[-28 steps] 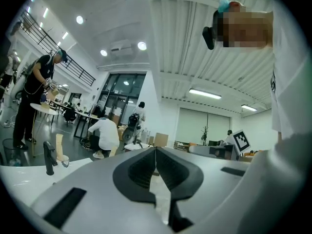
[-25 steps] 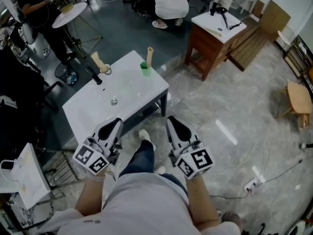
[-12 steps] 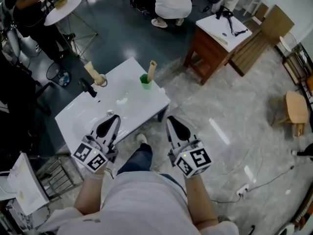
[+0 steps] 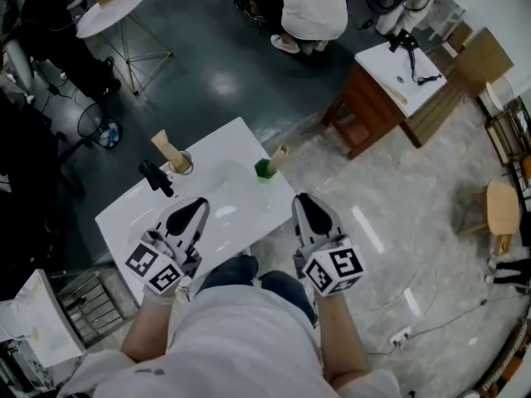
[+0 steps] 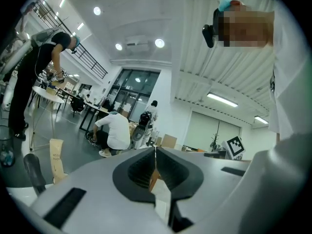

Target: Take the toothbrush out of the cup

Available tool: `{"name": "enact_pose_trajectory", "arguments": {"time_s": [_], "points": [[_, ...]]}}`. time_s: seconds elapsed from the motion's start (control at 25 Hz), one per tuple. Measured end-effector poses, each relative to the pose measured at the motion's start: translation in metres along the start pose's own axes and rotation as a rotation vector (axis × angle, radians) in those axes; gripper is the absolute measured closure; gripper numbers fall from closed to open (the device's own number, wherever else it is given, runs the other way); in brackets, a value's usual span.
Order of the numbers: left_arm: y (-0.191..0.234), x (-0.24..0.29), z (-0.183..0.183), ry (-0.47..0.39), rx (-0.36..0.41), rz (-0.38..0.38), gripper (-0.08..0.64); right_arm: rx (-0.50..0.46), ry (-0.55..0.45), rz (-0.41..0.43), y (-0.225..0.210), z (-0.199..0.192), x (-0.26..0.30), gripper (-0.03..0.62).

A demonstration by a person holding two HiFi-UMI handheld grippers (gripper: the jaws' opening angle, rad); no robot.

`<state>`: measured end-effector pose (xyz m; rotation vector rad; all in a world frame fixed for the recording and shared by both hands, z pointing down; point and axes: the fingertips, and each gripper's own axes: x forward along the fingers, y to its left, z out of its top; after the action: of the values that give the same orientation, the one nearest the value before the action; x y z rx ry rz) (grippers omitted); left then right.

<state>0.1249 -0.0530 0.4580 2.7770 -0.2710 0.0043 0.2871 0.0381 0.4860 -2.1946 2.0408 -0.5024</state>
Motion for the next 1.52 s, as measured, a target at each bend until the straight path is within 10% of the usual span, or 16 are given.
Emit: {"name": "enact_pose_trajectory", "arguments": {"time_s": [0.8,1.12,1.52], "points": [[0.053,0.008,-0.013,0.045,-0.046,0.253,0.541,0.015,0.28,0.029,-0.08,-0.082,0.121,0.379],[0.051,-0.002,-0.01,0.044,-0.043,0.397,0.541,0.008,0.326,0.079,-0.095,-0.098,0.158,0.381],[0.052,-0.021,-0.014,0.028,-0.034,0.481,0.541,-0.119,0.342,0.093,-0.089,-0.1,0.173,0.534]]}}
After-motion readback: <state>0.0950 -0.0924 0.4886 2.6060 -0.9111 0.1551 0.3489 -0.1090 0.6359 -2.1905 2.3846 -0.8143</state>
